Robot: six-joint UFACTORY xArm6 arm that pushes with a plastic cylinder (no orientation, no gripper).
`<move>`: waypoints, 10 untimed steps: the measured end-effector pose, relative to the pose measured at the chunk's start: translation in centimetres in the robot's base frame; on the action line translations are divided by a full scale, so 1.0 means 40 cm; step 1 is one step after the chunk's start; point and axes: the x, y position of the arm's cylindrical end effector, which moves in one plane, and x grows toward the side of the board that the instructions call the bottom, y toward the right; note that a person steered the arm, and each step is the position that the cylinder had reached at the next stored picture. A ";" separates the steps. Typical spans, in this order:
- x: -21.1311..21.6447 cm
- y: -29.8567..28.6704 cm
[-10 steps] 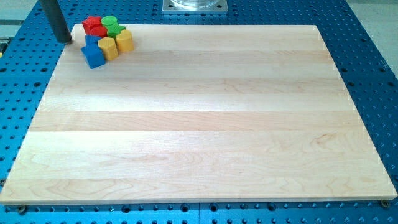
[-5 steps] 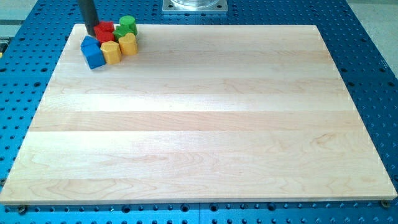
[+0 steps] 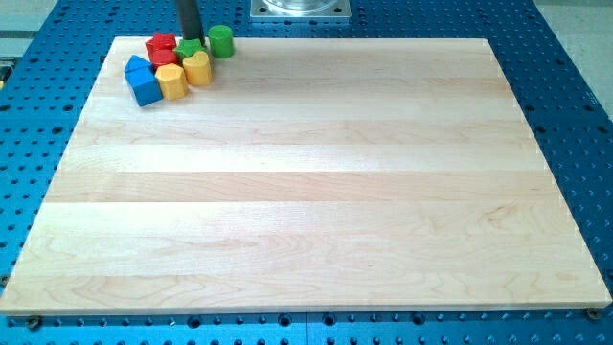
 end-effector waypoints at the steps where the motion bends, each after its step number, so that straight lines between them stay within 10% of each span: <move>1: 0.005 0.044; 5: -0.050 -0.081; 8: 0.177 0.529; 10: 0.074 0.488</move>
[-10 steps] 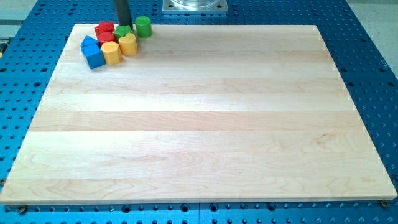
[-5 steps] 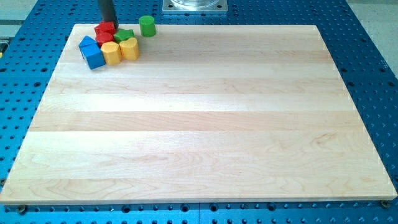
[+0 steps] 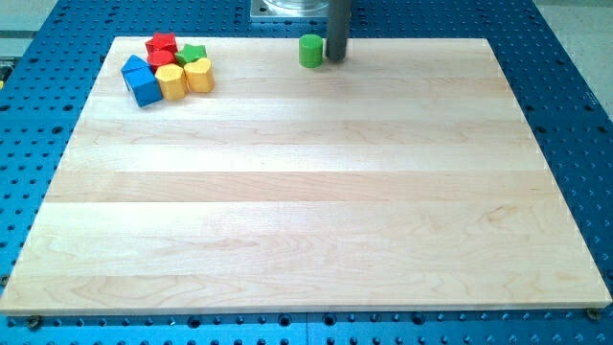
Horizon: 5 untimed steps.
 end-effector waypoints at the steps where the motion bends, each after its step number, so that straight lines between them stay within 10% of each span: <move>1: 0.066 -0.153; 5: 0.082 -0.114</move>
